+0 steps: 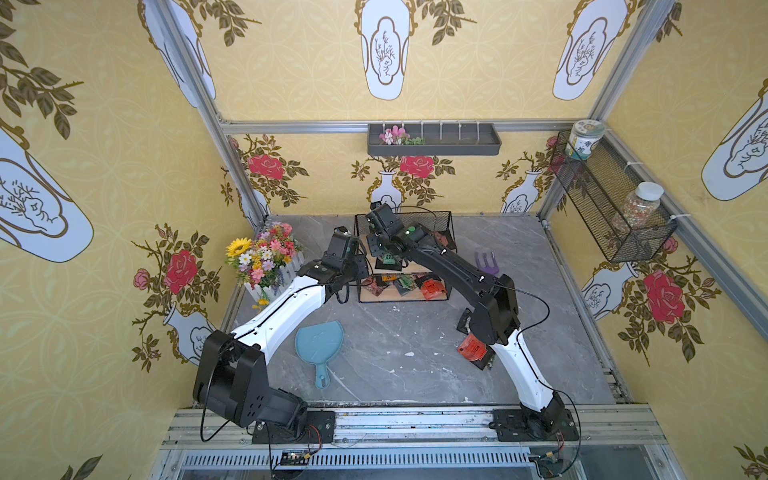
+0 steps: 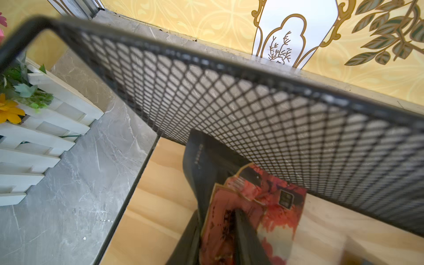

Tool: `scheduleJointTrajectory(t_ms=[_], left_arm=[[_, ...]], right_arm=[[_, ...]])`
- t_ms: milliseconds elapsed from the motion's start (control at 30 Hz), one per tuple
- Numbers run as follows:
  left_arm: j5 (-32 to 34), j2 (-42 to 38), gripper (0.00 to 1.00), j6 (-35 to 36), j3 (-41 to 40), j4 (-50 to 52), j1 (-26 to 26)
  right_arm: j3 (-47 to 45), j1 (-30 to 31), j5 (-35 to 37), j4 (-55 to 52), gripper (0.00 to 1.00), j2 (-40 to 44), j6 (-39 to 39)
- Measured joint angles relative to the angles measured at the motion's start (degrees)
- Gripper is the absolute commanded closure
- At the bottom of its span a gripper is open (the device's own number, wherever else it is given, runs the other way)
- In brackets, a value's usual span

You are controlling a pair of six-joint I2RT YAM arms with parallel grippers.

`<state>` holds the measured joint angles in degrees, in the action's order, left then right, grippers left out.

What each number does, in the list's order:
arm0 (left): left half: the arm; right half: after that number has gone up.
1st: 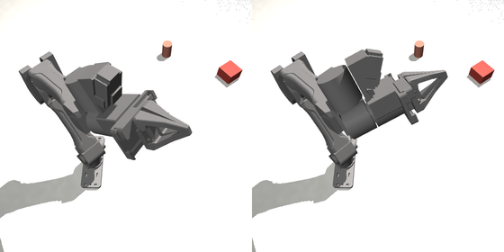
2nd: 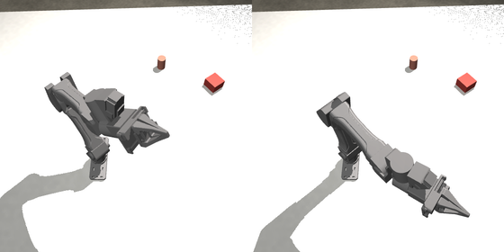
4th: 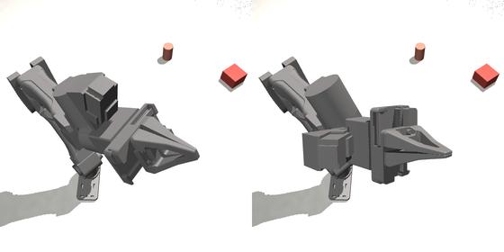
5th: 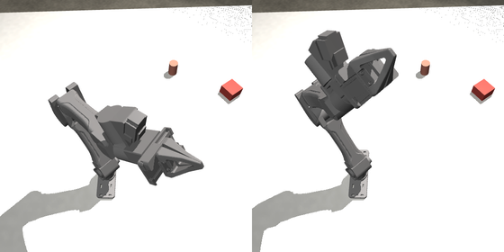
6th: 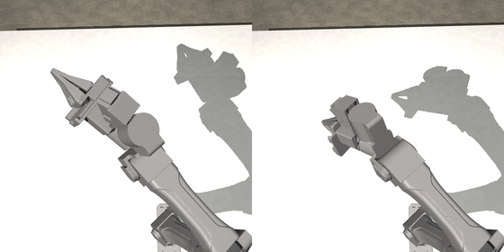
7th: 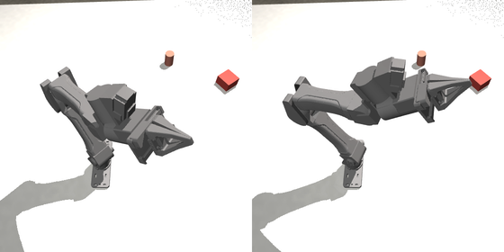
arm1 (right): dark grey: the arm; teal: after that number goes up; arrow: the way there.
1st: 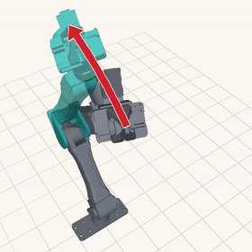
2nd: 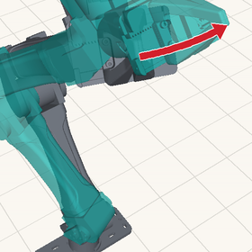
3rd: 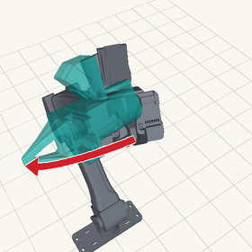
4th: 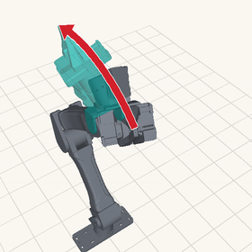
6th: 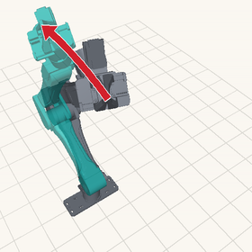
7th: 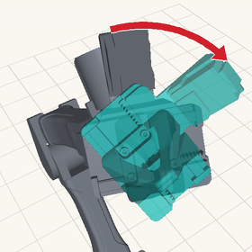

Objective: Remove the tea bags from the shelf
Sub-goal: Pick up the tea bag from the shelf, then place the tea bag at the center of the board.

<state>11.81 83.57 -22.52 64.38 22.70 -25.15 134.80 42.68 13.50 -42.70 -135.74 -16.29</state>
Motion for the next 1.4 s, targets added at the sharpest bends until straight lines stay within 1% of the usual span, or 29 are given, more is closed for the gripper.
scheduleJointTrajectory(t_ms=[167, 333, 433, 567, 700, 867, 933, 1033, 1233, 1400], left_arm=[[0.0, 0.0, 0.71, 0.0, 0.0, 0.1, 0.0], [0.0, 0.0, 0.71, 0.0, 0.0, 0.1, 0.0], [0.0, 0.0, 0.71, 0.0, 0.0, 0.1, 0.0], [0.0, 0.0, 0.71, 0.0, 0.0, 0.1, 0.0], [0.0, 0.0, 0.72, 0.0, 0.0, 0.1, 0.0], [0.0, 0.0, 0.71, -0.2, 0.1, 0.1, 0.0], [0.0, 0.1, 0.71, -0.2, 0.2, 0.1, 0.0], [0.0, 0.1, 0.71, -0.4, 0.2, 0.1, -0.1], [0.3, 0.1, 0.71, -0.4, 0.2, 0.2, -0.3], [0.3, 0.1, 0.71, -0.4, 0.2, 0.1, -0.4]], right_arm=[[1.7, -0.4, -1.5, -0.9, 0.91, -0.2, -0.2], [3.0, -1.0, -3.1, -2.7, 0.97, 0.0, -0.1], [3.0, -1.4, -4.3, -5.0, 1.00, 1.1, -0.2], [2.9, -1.6, -4.6, -7.0, 1.00, 3.9, -0.2], [2.6, -1.0, -5.6, -6.7, 1.00, 7.8, -0.2], [-0.1, -0.5, -5.9, -6.5, 1.00, 12.1, -1.4], [-2.9, -0.4, -5.9, -6.6, 1.00, 14.7, -1.8], [-10.2, -0.1, -5.4, -6.0, 1.00, 20.8, -3.4], [-28.7, 0.9, -4.9, -5.9, 1.00, 33.9, -7.0], [-42.8, 0.6, -4.3, -7.5, 1.00, 43.8, -11.8]])
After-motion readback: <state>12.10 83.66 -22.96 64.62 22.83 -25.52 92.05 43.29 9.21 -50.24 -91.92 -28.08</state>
